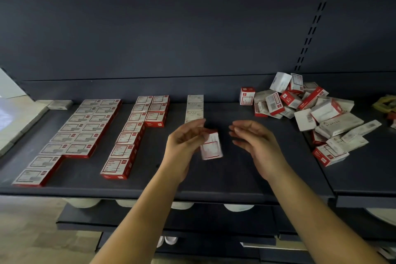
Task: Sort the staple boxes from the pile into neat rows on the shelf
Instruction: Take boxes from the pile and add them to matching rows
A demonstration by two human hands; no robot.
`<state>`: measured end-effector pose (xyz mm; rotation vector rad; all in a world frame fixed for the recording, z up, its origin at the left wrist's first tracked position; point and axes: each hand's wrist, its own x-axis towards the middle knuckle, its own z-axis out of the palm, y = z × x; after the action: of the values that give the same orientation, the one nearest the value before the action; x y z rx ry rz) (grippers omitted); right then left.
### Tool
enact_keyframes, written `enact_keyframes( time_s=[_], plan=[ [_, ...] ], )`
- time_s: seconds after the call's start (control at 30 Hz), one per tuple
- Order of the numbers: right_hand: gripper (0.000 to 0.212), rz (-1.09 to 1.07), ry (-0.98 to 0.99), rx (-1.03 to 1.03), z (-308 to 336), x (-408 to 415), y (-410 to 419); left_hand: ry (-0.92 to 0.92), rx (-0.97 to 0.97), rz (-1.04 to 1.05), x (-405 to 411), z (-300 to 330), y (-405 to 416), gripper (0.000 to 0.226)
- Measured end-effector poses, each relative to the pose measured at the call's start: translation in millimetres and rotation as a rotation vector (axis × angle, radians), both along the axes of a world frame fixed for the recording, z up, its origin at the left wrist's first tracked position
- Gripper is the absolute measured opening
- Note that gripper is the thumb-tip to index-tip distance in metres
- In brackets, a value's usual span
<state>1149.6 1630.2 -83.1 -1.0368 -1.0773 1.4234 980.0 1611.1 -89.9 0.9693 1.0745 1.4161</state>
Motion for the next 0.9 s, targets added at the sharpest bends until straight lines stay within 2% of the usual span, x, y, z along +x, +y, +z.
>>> enact_keyframes(
  time_s=[0.07, 0.2, 0.27, 0.33, 0.4, 0.47, 0.53, 0.6, 0.67, 0.83, 0.87, 0.9],
  plan=[
    [0.014, 0.047, -0.083, 0.035, 5.1, -9.0, -1.2, 0.053, 0.048, -0.031, -12.2, 5.6, 3.6, 0.037],
    [0.024, 0.333, -0.287, 0.073, 17.6, -38.3, -10.2, 0.073, 0.1, -0.14, -37.2, 13.4, 6.4, 0.048],
    [0.033, 0.351, -0.272, 0.064, 20.5, -55.5, -13.0, 0.092, 0.11, -0.138, -48.3, 14.6, 5.8, 0.05],
    [0.039, 0.279, -0.185, 0.031, 22.0, -72.6, -13.9, 0.161, 0.132, -0.091, -59.0, 15.5, 3.7, 0.046],
    [0.038, 0.214, -0.037, -0.04, 21.5, -88.0, -14.3, 0.381, 0.183, -0.038, -72.4, 16.8, 0.0, 0.044],
    [0.033, 0.178, 0.108, -0.116, 19.9, -101.7, -14.7, 0.789, 0.327, 0.031, -90.0, 15.0, -2.7, 0.05],
    [0.027, 0.157, 0.214, -0.178, 17.0, -115.1, -15.3, 1.168, 0.551, 0.055, -104.8, 11.3, -3.6, 0.05],
    [0.022, 0.151, 0.274, -0.221, 14.3, -129.7, -15.4, 1.335, 0.668, 0.039, -114.3, 8.4, -4.1, 0.049],
    [0.021, 0.157, 0.271, -0.241, 10.0, -143.7, -13.9, 1.39, 0.673, 0.007, -121.6, 8.8, -4.3, 0.049],
    [0.016, 0.177, 0.07, -0.196, 10.0, -166.6, -9.1, 1.469, 0.69, -0.087, -143.9, 21.5, 5.1, 0.047],
    [0.011, 0.16, -0.091, -0.107, 10.8, -168.6, -7.5, 1.481, 0.709, -0.095, -148.9, 24.1, 9.9, 0.045],
    [0.007, 0.127, -0.365, 0.05, 12.0, -169.3, -4.6, 1.496, 0.716, -0.095, -153.6, 25.8, 16.1, 0.041]
  ],
)
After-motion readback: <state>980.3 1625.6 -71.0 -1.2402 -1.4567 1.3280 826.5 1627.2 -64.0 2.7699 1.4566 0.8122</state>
